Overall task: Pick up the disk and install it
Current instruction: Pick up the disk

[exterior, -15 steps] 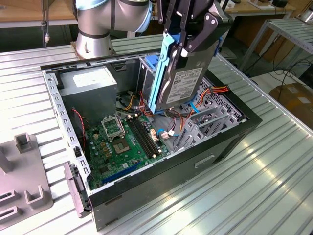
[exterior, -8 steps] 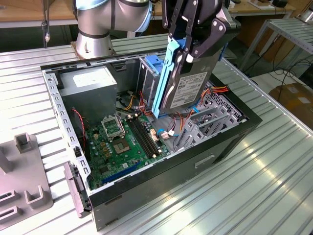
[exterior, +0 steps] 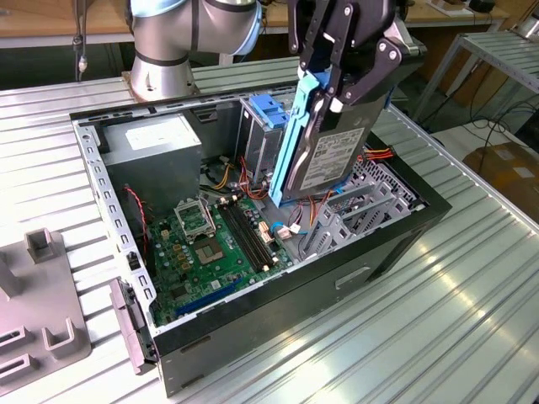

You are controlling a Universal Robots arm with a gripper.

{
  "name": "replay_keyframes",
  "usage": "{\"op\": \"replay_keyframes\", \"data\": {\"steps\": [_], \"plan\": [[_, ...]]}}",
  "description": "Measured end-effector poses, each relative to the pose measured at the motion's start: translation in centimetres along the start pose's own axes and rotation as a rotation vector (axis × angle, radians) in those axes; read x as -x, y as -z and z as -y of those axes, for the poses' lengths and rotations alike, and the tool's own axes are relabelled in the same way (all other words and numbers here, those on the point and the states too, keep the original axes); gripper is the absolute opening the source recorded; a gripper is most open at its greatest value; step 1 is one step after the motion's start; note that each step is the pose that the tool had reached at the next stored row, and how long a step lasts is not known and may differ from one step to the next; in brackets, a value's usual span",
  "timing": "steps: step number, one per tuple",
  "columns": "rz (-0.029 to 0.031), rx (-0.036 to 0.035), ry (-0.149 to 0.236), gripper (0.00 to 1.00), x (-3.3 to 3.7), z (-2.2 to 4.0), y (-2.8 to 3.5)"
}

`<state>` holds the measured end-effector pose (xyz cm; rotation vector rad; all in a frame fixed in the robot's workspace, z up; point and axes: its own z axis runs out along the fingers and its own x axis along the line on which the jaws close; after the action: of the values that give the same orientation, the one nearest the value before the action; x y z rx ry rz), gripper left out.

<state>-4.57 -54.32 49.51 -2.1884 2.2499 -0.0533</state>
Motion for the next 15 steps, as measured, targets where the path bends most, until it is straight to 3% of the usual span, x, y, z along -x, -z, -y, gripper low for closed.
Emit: {"op": "replay_keyframes", "data": {"steps": [8, 10, 12, 15], "plan": [[0.0000, 0.0001, -0.001, 0.37, 0.09, 3.56, -0.34], [0.0000, 0.0001, -0.001, 0.37, 0.11, 4.54, -0.46], [-0.0002, 0.0002, -0.001, 0.37, 0.17, 6.04, -0.66], [-0.0003, 0.0001, -0.001, 0.37, 0.21, 7.31, -0.89]]}}
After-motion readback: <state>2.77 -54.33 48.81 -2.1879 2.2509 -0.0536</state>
